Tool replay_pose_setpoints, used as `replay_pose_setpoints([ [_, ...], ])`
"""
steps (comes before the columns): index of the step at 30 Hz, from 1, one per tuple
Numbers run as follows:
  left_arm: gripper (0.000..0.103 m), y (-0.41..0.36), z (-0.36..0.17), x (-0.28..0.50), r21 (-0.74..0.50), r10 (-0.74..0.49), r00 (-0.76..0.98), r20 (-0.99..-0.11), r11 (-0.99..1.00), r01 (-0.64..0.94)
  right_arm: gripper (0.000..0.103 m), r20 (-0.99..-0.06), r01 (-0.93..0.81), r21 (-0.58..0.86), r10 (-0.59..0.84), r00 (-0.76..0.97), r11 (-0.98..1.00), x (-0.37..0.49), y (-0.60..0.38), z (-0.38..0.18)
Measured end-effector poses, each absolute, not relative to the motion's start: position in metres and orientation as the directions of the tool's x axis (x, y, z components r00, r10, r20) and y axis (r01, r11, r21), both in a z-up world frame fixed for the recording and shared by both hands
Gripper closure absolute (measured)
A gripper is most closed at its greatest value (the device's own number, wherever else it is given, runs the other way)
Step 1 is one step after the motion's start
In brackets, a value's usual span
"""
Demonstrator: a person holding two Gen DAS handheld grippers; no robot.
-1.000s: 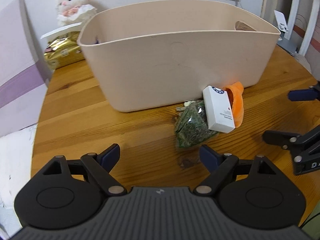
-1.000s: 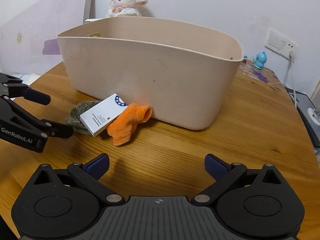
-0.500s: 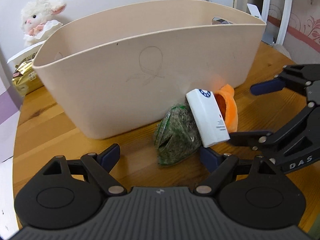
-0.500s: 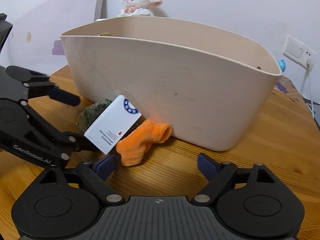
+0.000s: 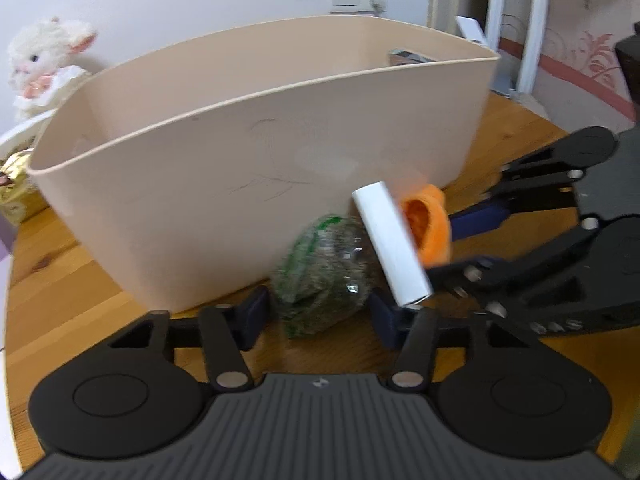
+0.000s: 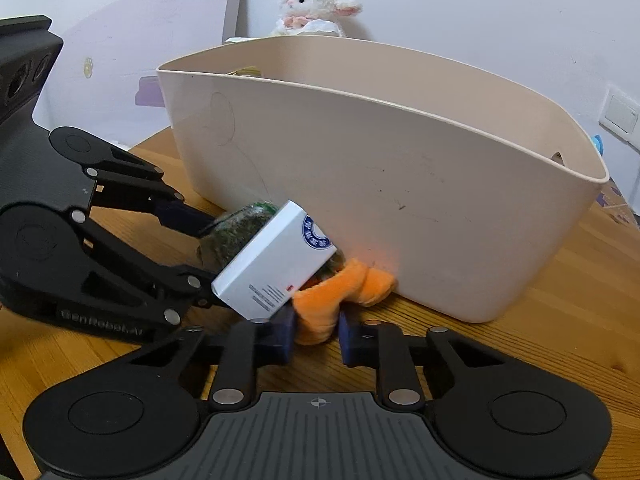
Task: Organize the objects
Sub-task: 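Grasp the green snack bag with left tool while right tool grasps the orange sock, then carry green bag with left tool into basket while right tool drops the orange sock in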
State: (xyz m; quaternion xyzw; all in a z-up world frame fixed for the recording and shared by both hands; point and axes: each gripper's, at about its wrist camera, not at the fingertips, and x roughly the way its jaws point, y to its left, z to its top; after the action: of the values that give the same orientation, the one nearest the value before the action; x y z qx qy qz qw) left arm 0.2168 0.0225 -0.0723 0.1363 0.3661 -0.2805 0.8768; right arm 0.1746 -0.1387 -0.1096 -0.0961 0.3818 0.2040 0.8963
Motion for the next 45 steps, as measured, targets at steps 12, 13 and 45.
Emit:
replay_pose_setpoints([
  [12, 0.061, 0.023, -0.062, 0.205, 0.072, -0.34, 0.609, -0.717, 0.832, 0.55, 0.094, -0.719, -0.39, -0.023, 0.256, 0.647, 0.92, 0.155, -0.162, -0.102],
  [13, 0.061, 0.024, -0.059, 0.203, 0.079, -0.333, 0.617, -0.713, 0.836, 0.543, 0.094, -0.716, -0.386, -0.023, 0.255, 0.65, 0.922, 0.152, -0.164, -0.1],
  [45, 0.061, 0.047, 0.06, 0.141, 0.192, -0.176, 0.856, -0.486, 0.934, 0.301, 0.094, -0.415, -0.294, -0.086, 0.234, 0.879, 0.952, 0.106, -0.201, 0.032],
])
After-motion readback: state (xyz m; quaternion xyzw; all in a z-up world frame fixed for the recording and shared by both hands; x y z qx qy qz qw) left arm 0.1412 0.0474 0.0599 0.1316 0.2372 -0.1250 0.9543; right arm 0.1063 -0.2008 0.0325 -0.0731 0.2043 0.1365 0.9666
